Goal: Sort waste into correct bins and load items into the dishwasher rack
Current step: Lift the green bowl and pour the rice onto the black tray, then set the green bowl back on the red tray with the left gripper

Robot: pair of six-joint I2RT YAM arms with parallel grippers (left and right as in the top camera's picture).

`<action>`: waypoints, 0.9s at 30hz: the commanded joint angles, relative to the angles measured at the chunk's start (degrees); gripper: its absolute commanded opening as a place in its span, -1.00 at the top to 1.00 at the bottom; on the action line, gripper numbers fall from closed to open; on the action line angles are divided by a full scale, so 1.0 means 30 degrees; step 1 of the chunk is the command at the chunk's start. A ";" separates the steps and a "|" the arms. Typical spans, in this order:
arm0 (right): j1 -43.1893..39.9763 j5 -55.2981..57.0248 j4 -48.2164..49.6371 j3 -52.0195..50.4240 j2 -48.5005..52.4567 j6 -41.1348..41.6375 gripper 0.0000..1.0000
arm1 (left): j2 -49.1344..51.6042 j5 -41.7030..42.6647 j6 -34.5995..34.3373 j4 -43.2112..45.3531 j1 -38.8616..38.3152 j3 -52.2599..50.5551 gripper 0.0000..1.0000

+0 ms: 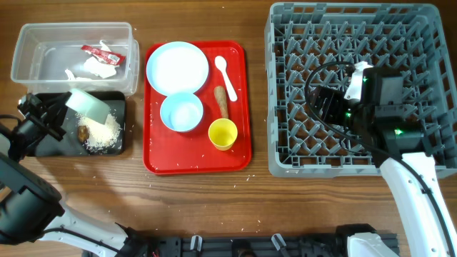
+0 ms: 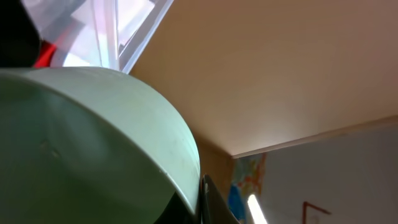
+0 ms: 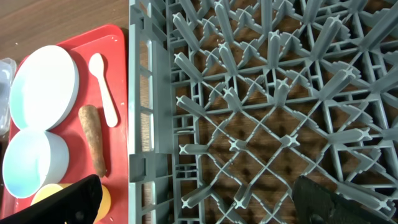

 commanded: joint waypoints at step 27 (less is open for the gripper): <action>-0.0036 -0.0022 -0.0299 0.0240 0.0131 -0.0845 -0.99 | -1.2327 -2.3074 0.1734 -0.3759 -1.7682 -0.0634 0.92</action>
